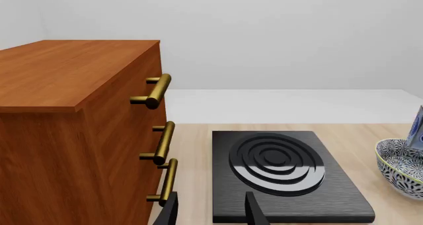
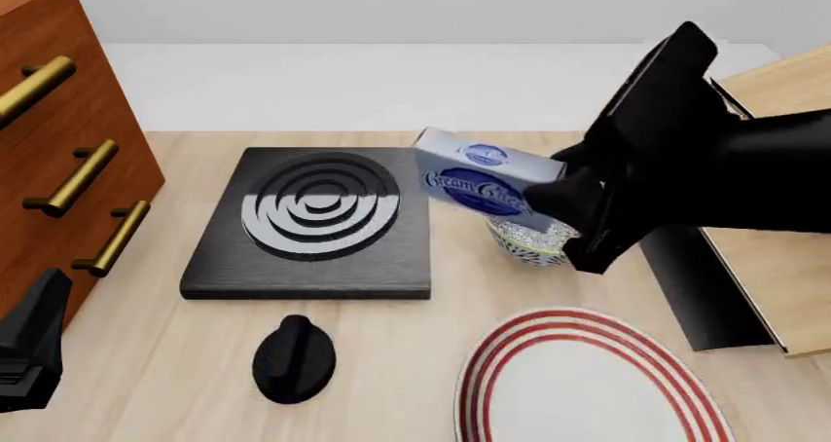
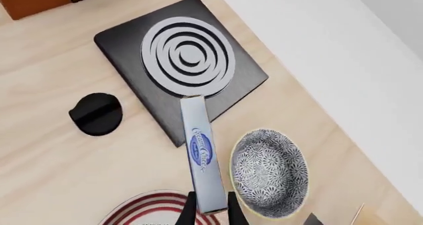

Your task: Pick up the cream cheese and put it in the bowl.

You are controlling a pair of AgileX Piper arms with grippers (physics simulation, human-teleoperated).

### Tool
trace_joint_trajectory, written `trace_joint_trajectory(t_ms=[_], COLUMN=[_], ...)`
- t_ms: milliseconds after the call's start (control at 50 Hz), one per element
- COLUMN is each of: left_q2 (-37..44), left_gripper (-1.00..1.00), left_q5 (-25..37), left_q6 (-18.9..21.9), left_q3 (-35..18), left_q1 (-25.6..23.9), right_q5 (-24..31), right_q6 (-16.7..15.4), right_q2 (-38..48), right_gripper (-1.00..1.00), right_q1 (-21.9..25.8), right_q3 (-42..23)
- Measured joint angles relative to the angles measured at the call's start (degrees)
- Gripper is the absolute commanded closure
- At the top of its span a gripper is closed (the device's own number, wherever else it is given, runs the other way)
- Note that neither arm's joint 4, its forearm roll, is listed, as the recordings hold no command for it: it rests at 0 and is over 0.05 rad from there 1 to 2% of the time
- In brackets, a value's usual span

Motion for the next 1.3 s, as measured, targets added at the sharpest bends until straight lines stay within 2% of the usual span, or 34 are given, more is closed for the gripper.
trace_joint_trajectory(t_ms=[260, 700, 1020, 1300], left_q2=[0.0, 0.0, 0.0, 0.0], left_gripper=[-1.0, -1.0, -1.0, -1.0], left_q5=[0.0, 0.0, 0.0, 0.0], left_q6=[0.0, 0.0, 0.0, 0.0], left_q3=[0.0, 0.0, 0.0, 0.0], left_q1=[0.0, 0.0, 0.0, 0.0], right_q5=[5.2, 10.1, 9.3, 5.6], right_q6=[-1.8, -1.8, -1.9, -1.4], right_q2=[2.2, 6.6, 9.7, 13.1], right_gripper=[1.0, 1.0, 1.0, 1.0], right_q1=[-7.4, -16.9, -22.6, -25.0], right_q3=[-5.8, -11.1, -10.6, -8.6])
